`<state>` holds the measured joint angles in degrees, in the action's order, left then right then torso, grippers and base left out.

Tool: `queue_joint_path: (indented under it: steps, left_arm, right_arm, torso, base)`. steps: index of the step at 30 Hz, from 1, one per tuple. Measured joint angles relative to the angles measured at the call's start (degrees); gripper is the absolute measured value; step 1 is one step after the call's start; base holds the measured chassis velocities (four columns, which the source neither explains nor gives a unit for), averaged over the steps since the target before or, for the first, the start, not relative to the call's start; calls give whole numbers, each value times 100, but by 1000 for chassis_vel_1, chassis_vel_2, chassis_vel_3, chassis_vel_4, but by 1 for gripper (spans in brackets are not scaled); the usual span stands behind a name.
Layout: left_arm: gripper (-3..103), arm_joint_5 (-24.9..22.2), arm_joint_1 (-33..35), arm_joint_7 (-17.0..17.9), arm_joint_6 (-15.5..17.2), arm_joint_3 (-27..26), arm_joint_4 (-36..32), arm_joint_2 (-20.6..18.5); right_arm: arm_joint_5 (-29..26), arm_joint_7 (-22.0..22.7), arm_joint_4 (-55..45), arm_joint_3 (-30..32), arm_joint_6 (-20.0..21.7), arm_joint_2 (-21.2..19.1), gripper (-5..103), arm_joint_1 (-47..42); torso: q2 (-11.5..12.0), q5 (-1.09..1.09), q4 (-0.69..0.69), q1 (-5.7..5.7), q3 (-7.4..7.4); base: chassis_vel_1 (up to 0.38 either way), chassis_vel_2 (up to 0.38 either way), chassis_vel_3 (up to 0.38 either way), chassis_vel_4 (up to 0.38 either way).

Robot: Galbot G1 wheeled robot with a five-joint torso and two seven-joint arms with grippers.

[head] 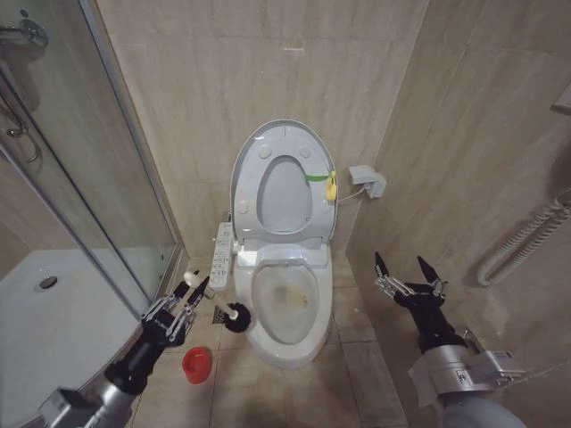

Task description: Open the toilet lid, clean the toilet bowl with a toilet brush, close the toilet lid, and flush.

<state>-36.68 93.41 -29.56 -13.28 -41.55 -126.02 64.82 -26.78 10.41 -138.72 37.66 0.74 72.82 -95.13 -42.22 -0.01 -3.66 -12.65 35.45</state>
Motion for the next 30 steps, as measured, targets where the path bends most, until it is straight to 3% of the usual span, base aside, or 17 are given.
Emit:
queue_joint_path:
  steps: [7, 8, 10, 13, 30]
  left_arm:
    - [26, -272, -719, -227, -12, 138, 595, -440]
    - [26, -277, -804, -247, -19, 168, 672, -525]
    - [26, -277, -874, -256, -23, 209, 727, -576]
    - [26, -303, -1222, -289, -36, 429, 1020, -751]
    - [26, -601, -2690, -336, -92, 1384, 2294, -1028]
  right_arm:
    - [82, -5, 17, -59, 1, 24, 100, 12]
    - [106, -6, 59, -117, 6, 9, 100, 61]
    - [126, -10, 72, -133, 4, 13, 100, 56]
    - [209, -31, 105, -148, -30, 54, 100, -22]
    - [283, -43, 243, -111, -10, 7, 100, 164]
  torso:
    - [0, -1, -3, 0, 0]
    - [0, 0, 4, -1, 0]
    - [0, 0, 5, -1, 1]
    - [0, -1, 0, 0, 0]
    - [1, 0, 0, 0, 0]
  base:
    - [0, 0, 0, 0]
    - [0, 0, 0, 0]
    - [0, 0, 0, 0]
    - [0, 0, 0, 0]
    - [0, 0, 0, 0]
